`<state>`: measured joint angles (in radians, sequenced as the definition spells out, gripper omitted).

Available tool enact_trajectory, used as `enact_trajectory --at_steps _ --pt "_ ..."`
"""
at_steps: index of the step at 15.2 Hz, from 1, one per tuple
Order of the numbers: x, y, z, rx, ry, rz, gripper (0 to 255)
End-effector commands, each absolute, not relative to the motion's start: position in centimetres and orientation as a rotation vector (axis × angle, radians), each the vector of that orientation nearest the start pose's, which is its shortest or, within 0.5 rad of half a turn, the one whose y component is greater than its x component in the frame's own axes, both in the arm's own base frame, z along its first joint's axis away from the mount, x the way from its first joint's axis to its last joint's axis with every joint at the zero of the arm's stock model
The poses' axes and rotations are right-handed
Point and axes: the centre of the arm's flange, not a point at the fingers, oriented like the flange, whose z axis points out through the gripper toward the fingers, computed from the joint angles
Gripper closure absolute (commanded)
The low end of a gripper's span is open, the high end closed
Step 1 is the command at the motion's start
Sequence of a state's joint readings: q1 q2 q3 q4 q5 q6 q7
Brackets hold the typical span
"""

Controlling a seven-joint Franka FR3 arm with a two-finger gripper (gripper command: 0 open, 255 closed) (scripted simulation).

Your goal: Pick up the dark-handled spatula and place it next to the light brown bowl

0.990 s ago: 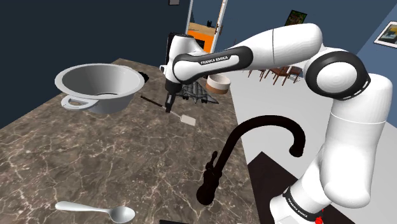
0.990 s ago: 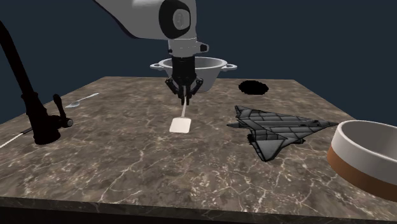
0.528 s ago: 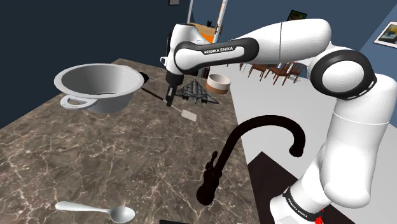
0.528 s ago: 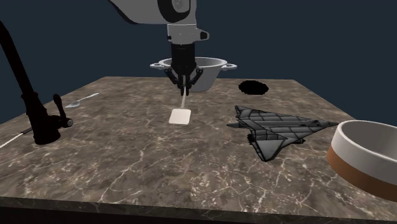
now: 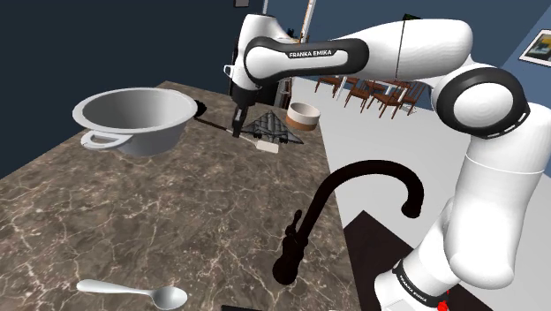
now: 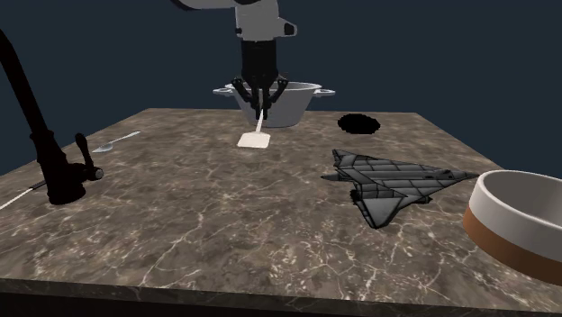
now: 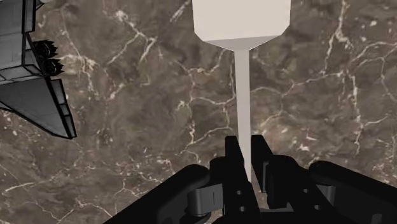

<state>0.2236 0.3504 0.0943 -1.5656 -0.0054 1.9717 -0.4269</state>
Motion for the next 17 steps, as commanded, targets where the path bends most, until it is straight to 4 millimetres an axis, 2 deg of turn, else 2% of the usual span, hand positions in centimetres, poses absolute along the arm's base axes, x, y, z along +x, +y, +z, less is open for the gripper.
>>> enact_trajectory --at_steps 1,8,17 --pt "63.8 20.4 46.0 -2.904 -1.129 -0.096 255" --pt "63.8 20.4 49.2 -2.904 -1.129 -0.096 255" --pt "62.8 8.5 49.3 -2.904 -1.129 -0.096 255"
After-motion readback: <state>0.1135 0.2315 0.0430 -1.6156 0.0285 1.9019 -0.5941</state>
